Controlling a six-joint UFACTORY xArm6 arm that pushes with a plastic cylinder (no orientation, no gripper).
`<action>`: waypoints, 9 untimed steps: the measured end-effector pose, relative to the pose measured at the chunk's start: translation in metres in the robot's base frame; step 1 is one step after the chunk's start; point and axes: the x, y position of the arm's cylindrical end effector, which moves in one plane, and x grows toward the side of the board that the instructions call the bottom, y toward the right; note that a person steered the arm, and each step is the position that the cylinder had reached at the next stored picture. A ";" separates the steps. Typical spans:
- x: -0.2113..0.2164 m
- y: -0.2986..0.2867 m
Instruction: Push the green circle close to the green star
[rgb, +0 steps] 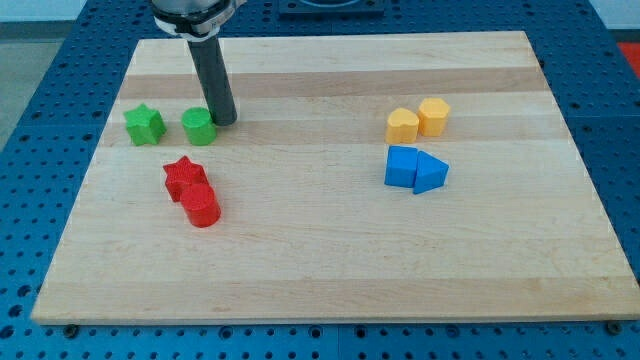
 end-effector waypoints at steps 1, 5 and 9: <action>0.000 0.018; 0.024 0.015; 0.024 -0.014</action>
